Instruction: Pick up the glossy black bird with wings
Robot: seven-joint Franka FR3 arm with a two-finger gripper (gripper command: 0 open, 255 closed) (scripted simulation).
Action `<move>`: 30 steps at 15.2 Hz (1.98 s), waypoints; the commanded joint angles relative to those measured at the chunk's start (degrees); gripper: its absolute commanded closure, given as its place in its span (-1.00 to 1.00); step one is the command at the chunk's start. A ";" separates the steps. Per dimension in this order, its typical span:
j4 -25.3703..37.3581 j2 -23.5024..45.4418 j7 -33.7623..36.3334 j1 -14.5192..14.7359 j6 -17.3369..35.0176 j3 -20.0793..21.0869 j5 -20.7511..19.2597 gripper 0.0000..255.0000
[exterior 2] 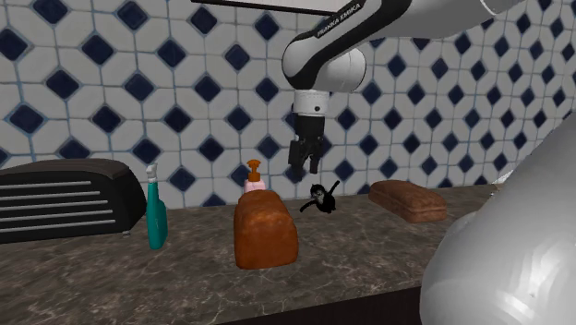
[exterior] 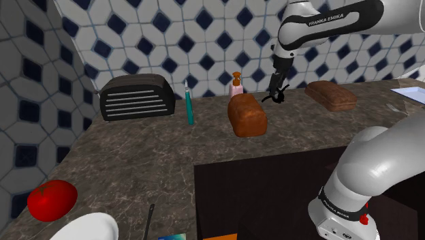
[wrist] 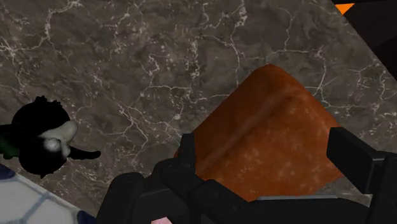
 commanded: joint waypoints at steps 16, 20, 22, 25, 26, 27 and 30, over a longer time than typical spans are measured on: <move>19.36 32.84 -27.51 -1.39 17.26 -15.36 16.53 -1.00; 27.50 42.22 -34.60 -5.11 17.57 -15.18 24.40 -1.00; 31.13 45.83 -36.89 -7.12 17.30 -14.56 27.12 -1.00; 29.98 46.75 -37.65 -7.44 19.19 -14.06 28.06 -1.00; 29.62 47.08 -37.92 -7.53 19.80 -13.92 28.40 -1.00; 29.28 47.43 -38.20 -7.63 20.41 -13.76 28.76 -1.00; 28.47 48.35 -38.95 -7.91 21.95 -13.33 29.70 -1.00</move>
